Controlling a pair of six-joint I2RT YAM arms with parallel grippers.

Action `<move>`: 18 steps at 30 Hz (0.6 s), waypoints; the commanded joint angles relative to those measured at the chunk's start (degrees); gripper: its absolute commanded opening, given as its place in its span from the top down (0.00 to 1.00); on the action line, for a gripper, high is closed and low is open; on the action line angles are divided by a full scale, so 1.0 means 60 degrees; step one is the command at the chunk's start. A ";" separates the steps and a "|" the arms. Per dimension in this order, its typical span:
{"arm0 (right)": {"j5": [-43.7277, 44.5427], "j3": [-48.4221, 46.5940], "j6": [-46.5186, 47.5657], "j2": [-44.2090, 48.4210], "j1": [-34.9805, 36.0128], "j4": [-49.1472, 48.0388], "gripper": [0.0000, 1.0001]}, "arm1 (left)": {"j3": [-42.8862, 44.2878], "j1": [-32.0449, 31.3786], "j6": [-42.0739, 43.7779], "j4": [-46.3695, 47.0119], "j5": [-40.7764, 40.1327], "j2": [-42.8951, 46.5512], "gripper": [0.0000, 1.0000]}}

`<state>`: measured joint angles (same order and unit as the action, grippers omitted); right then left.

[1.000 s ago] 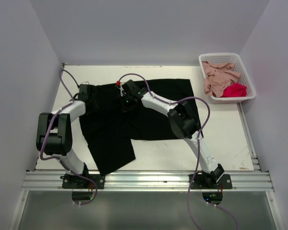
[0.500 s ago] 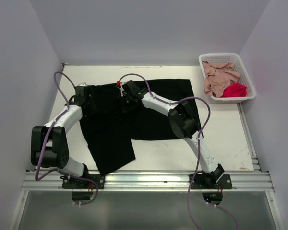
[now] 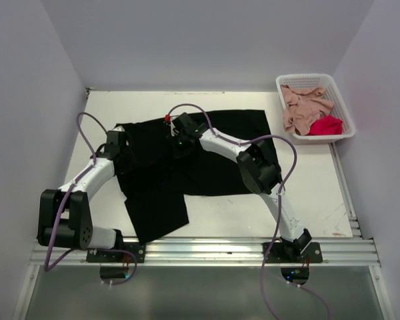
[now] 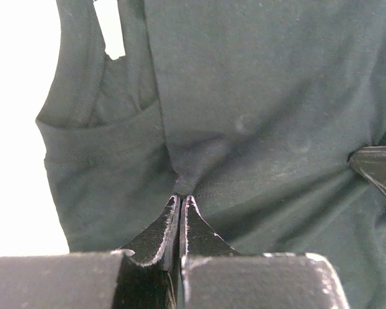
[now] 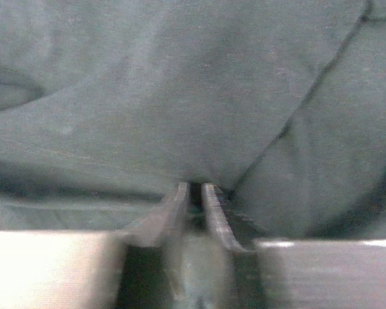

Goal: Fold and stack the t-shirts
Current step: Fold the flattened tshirt in 1/3 of the way

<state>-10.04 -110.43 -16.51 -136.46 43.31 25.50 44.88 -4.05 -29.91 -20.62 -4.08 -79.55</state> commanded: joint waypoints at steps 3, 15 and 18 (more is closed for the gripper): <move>0.0356 0.0549 0.0364 0.0375 -0.0128 0.1200 0.62 | -0.0332 -0.0042 -0.0244 0.0126 -0.0009 0.0280 1.00; 0.0341 0.0944 0.0379 0.1459 -0.0114 0.1068 0.50 | -0.0493 -0.0042 -0.0288 0.0449 0.0211 0.0177 0.81; 0.0268 0.0988 0.0408 0.1694 -0.0114 0.1053 0.49 | -0.0493 -0.0057 -0.0434 0.0463 0.0094 0.0367 0.31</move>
<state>-9.89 -104.95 -15.35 -131.00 43.35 28.84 42.28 -4.32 -30.76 -19.40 -2.50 -79.33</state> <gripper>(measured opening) 0.507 0.529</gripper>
